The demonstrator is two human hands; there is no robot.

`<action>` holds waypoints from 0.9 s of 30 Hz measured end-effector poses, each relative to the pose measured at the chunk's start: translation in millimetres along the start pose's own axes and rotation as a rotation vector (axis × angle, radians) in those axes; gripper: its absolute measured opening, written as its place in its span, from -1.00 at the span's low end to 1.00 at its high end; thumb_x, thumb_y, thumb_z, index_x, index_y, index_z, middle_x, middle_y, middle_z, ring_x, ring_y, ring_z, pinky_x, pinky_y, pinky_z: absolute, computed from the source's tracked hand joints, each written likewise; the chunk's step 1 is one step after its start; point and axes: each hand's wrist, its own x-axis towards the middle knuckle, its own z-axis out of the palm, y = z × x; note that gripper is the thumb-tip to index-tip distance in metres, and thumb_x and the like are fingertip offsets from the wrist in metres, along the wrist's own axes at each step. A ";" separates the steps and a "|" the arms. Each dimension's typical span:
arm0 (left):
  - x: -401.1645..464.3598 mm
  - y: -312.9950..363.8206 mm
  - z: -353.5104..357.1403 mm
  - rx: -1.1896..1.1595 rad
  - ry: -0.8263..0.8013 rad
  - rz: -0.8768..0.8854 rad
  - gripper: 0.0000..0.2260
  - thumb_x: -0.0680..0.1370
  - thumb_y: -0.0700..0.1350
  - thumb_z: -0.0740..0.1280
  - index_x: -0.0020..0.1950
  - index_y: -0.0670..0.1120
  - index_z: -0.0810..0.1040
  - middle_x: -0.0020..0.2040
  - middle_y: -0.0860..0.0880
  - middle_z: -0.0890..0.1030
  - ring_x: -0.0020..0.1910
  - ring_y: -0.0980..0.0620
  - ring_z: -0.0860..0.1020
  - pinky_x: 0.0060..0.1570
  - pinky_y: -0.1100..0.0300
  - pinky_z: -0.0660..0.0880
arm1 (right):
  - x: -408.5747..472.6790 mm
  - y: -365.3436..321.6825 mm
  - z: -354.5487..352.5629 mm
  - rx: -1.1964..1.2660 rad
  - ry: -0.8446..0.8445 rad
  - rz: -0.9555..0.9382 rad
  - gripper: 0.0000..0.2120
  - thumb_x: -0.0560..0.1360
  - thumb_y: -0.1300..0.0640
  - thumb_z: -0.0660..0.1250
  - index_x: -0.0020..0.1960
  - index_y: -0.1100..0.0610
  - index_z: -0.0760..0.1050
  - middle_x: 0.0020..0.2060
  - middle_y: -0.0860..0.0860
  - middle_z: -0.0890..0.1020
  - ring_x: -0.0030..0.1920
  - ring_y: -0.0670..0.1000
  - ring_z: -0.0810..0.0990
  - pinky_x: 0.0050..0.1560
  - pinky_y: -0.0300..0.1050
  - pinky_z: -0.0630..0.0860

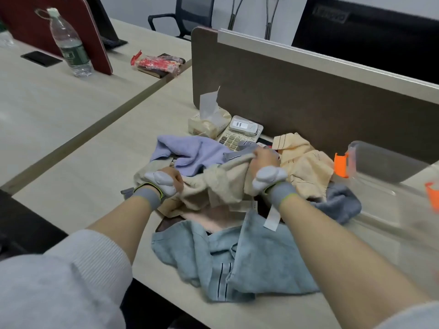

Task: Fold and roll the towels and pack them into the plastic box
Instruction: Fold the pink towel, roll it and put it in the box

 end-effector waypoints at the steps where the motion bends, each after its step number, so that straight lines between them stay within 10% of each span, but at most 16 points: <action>1: -3.1 1.2 -1.1 0.012 -0.029 0.002 -0.94 0.57 -0.13 0.23 -0.11 -0.03 0.41 -0.25 0.01 0.41 -0.30 0.05 0.34 -0.30 0.24 0.23 | 5.8 -0.1 -21.1 0.133 0.148 0.057 -0.68 0.57 0.29 0.11 0.29 0.29 0.44 0.27 0.23 0.49 0.28 0.20 0.46 0.23 -0.03 0.38; 5: -6.1 3.5 0.7 0.067 -0.135 -0.009 -0.69 0.57 0.01 0.27 0.26 -0.09 0.49 0.29 -0.02 0.48 0.23 -0.05 0.47 0.11 0.21 0.35 | 24.2 11.0 -70.2 0.324 0.541 0.175 -0.66 0.55 0.33 0.04 0.26 0.27 0.42 0.27 0.22 0.43 0.25 0.18 0.44 0.12 -0.16 0.27; 16: -6.9 6.6 3.5 0.111 -0.156 -0.097 -0.51 0.62 0.02 0.17 0.52 -0.03 0.16 0.53 -0.02 0.19 0.50 0.00 0.20 0.43 0.21 0.14 | 1.6 15.5 24.3 -0.128 0.114 0.069 -0.55 0.43 0.25 0.25 0.32 0.07 0.41 0.43 0.08 0.19 0.50 0.12 0.03 0.49 0.10 0.03; 18: -6.7 -1.7 14.5 0.079 -0.174 -0.126 -0.62 0.64 -0.03 0.13 0.45 -0.03 0.25 0.47 -0.02 0.27 0.45 0.07 0.28 0.35 0.36 0.19 | 1.0 10.6 35.4 -0.222 0.089 -0.001 -0.58 0.45 0.21 0.26 0.30 0.06 0.41 0.44 0.06 0.20 0.53 0.11 -0.06 0.48 0.24 -0.08; 20: 0.9 -9.9 27.6 0.017 -0.176 -0.163 -0.96 0.57 -0.02 0.21 -0.07 0.05 0.41 0.01 0.03 0.45 0.04 0.10 0.46 -0.01 0.47 0.35 | 1.4 7.8 47.4 -0.301 0.066 -0.093 -0.64 0.48 0.19 0.26 0.27 0.07 0.43 0.40 0.05 0.26 0.53 0.11 -0.05 0.44 0.31 -0.08; 22: 11.5 -16.9 38.3 0.045 -0.098 -0.158 -0.66 0.50 -0.08 0.32 -0.37 0.02 0.20 -0.28 0.07 0.32 -0.09 0.06 0.37 -0.10 0.36 0.30 | 2.1 7.4 57.5 -0.329 -0.038 -0.174 -0.67 0.48 0.24 0.22 0.24 0.13 0.45 0.34 0.08 0.36 0.46 0.13 0.14 0.39 0.16 0.16; 27: 11.8 -9.5 25.9 0.126 0.025 -0.136 -0.87 0.63 -0.18 0.13 -0.02 -0.11 0.46 0.19 -0.14 0.51 0.21 -0.09 0.49 0.10 0.16 0.39 | 5.1 16.0 77.7 -0.231 -0.217 0.007 -0.59 0.51 0.21 0.25 0.33 0.21 0.31 0.33 0.18 0.36 0.36 0.20 0.32 0.28 -0.01 0.34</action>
